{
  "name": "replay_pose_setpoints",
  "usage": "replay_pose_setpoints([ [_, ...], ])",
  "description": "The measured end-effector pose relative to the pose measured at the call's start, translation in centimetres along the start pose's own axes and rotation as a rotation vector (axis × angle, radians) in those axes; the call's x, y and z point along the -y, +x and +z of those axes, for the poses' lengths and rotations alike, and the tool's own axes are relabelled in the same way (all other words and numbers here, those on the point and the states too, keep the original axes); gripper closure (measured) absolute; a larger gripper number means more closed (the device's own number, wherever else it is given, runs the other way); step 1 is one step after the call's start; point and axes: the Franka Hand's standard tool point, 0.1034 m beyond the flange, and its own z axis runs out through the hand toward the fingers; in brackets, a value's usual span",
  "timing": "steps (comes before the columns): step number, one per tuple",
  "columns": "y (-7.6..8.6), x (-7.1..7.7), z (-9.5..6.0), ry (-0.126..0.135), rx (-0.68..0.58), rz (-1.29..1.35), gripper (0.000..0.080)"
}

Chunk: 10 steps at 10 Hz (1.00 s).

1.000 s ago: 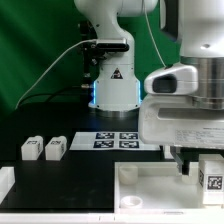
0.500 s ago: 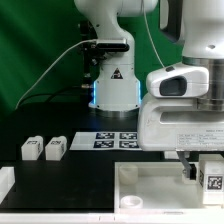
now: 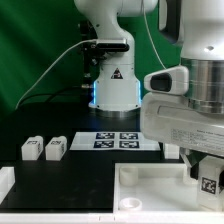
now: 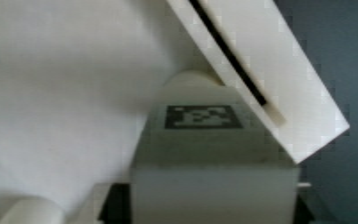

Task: Assemble one leg

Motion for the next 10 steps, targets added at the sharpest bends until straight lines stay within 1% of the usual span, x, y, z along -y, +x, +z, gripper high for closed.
replay_pose_setpoints([
  [2,-0.42,-0.17,0.09,-0.008,-0.023,0.520,0.0508],
  [4,-0.75,-0.38,0.06,0.021,-0.005,0.847,0.0508],
  [5,-0.81,-0.38,0.04,0.022,-0.009,0.916,0.0508],
  [6,-0.78,-0.43,0.05,0.021,-0.011,0.916,0.0508],
  [7,-0.81,-0.43,0.09,0.020,-0.011,0.913,0.0421],
  [8,-0.81,-0.44,0.10,0.020,-0.011,0.912,0.0260],
  [9,-0.78,-0.35,0.09,0.026,-0.014,0.840,0.0260],
  [10,-0.84,-0.08,0.15,0.045,-0.021,0.733,0.0174],
])
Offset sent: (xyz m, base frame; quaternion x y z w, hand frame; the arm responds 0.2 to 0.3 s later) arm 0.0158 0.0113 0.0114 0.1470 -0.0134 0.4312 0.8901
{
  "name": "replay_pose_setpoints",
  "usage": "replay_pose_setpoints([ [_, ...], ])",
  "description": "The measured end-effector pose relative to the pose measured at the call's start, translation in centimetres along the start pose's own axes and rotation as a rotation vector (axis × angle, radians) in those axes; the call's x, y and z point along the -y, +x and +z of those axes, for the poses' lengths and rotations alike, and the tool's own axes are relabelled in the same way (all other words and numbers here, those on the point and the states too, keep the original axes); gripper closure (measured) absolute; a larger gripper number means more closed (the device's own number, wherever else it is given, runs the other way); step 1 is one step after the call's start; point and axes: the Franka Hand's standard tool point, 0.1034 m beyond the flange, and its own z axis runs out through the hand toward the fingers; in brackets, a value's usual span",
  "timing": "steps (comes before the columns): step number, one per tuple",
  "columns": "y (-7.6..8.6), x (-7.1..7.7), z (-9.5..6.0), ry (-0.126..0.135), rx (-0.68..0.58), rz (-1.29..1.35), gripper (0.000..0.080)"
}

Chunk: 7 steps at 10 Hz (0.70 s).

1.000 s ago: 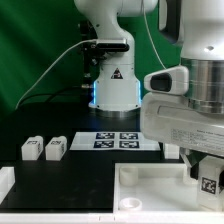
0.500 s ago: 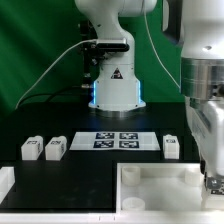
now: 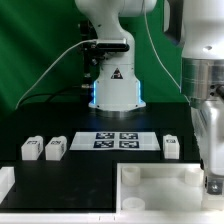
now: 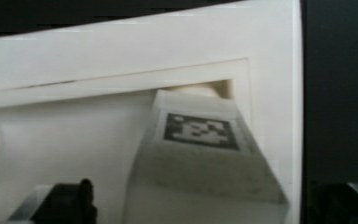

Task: Assemble one leg

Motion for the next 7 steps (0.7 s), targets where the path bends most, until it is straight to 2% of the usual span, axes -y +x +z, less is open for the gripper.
replay_pose_setpoints([
  [2,-0.08,0.07,-0.16,0.008,0.000,-0.313,0.0155],
  [5,0.06,0.05,-0.06,0.006,-0.003,-0.587,0.0150],
  [7,-0.58,0.03,-0.23,0.008,-0.006,-0.919,0.0150],
])
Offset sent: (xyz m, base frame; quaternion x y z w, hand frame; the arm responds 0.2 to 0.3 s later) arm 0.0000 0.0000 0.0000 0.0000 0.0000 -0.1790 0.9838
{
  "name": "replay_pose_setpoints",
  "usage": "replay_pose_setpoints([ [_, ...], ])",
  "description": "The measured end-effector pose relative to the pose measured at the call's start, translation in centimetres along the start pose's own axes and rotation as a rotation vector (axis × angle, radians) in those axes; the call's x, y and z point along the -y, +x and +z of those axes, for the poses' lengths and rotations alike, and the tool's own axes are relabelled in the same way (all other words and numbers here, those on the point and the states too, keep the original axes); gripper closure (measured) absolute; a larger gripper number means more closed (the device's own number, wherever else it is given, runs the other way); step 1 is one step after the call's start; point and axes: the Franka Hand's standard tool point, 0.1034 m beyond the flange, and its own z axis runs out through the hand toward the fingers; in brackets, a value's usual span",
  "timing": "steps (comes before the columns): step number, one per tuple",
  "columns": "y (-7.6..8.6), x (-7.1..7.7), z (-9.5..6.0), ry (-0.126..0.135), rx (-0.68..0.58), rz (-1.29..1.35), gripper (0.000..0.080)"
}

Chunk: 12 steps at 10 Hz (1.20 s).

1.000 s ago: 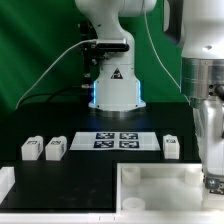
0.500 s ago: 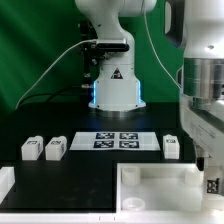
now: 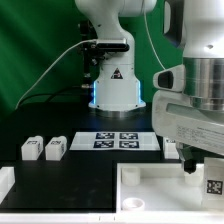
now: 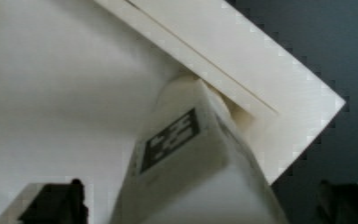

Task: Assemble one leg

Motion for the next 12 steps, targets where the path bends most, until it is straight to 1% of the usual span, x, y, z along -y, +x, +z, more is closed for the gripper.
replay_pose_setpoints([
  [1,-0.25,0.33,-0.08,0.002,-0.004,-0.225,0.0150],
  [2,-0.40,0.36,-0.01,-0.001,-0.004,-0.399,0.0150],
  [4,-0.45,0.19,0.12,-0.004,-0.004,-0.442,0.0150],
  [6,-0.44,0.14,0.18,-0.004,-0.004,-0.424,0.0414],
  [7,-0.44,0.11,0.21,-0.004,-0.003,-0.395,0.0414],
  [8,-0.38,0.06,0.22,-0.004,-0.004,-0.301,0.0508],
  [9,-0.32,0.01,0.25,-0.005,-0.004,-0.225,0.0508],
  [10,0.00,-0.04,0.28,-0.005,0.001,-0.065,0.0508],
  [11,-0.01,0.07,0.36,-0.014,0.009,0.096,0.0508],
  [12,0.12,-0.04,0.36,-0.012,0.012,0.331,0.0508],
])
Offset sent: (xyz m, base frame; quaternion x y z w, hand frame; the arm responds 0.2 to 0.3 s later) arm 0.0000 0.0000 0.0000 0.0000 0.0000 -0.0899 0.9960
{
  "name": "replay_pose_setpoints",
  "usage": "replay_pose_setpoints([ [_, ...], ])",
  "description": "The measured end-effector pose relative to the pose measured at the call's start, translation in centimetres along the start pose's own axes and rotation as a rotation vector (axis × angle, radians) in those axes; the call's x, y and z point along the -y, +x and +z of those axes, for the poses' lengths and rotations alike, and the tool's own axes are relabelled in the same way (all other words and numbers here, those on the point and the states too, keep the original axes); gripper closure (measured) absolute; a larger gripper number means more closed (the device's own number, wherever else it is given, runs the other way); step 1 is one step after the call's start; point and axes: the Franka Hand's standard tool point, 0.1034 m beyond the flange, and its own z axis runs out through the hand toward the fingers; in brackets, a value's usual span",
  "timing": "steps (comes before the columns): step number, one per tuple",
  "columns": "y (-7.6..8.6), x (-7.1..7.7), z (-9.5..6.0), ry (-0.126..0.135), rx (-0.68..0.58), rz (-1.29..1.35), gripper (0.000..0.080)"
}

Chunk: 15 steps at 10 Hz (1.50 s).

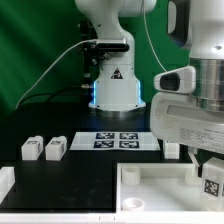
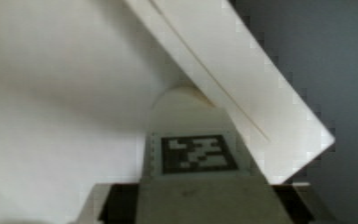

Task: Assemble one leg

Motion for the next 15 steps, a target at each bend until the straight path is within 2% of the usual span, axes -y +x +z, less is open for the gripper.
replay_pose_setpoints([
  [4,-0.4,0.0,0.1,0.031,0.049,0.700,0.0508],
  [6,-0.3,0.0,0.1,0.027,0.050,0.791,0.0508],
  [8,-0.3,0.0,0.2,0.026,0.049,0.788,0.0484],
  [9,-0.3,0.0,0.2,0.026,0.049,0.780,0.0305],
  [10,-0.1,0.1,0.1,0.046,0.041,0.675,0.0305],
  [11,0.1,-0.1,0.1,0.097,0.024,0.529,0.0184],
  [14,-0.3,-1.2,0.2,0.114,-0.009,0.160,0.0151],
  [15,-0.2,-1.2,0.2,0.112,-0.017,0.049,0.0151],
])
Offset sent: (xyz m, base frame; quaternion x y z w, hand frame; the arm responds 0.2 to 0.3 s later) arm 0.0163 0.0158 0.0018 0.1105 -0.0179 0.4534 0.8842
